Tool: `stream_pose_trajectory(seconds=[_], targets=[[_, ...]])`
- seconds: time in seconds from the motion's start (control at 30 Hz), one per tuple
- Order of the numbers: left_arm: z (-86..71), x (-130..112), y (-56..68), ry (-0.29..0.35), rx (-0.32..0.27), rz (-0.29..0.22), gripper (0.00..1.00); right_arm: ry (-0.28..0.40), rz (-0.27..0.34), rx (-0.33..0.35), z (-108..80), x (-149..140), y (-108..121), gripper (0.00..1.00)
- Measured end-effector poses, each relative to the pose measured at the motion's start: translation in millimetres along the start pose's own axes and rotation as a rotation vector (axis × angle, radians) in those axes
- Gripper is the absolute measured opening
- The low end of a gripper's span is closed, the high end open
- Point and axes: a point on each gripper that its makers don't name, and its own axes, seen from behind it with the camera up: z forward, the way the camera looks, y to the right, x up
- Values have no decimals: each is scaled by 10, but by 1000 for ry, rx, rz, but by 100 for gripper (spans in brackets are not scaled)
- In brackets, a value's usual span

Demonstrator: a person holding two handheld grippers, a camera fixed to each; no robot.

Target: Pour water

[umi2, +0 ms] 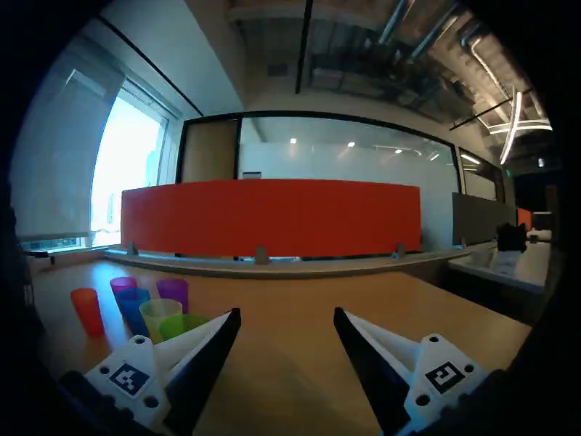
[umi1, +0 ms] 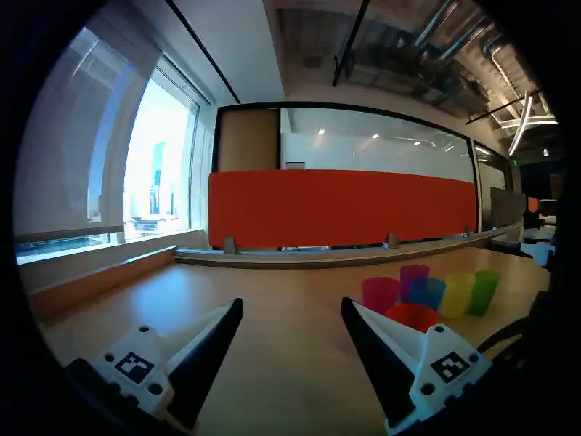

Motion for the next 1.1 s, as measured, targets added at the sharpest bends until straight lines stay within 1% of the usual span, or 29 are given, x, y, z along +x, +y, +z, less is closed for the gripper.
stream_pose_trajectory(seconds=[0.1,0.3,0.43,0.6,0.7,1.1], targets=[[0,-4,1,-6,-1,-1,100,-5,1,-1,-42,-37,-17,99],[12,-42,14,-32,-4,-4,100,-37,25,2,-31,-81,13,99],[19,28,19,-37,-10,-7,100,-34,23,5,-28,-2,38,99],[35,201,46,-32,-23,-7,100,-25,4,11,-17,182,44,99],[47,337,63,-33,-33,2,100,-26,-2,21,-6,325,41,99],[112,999,87,-18,-62,42,100,-34,-28,45,97,901,31,99]])
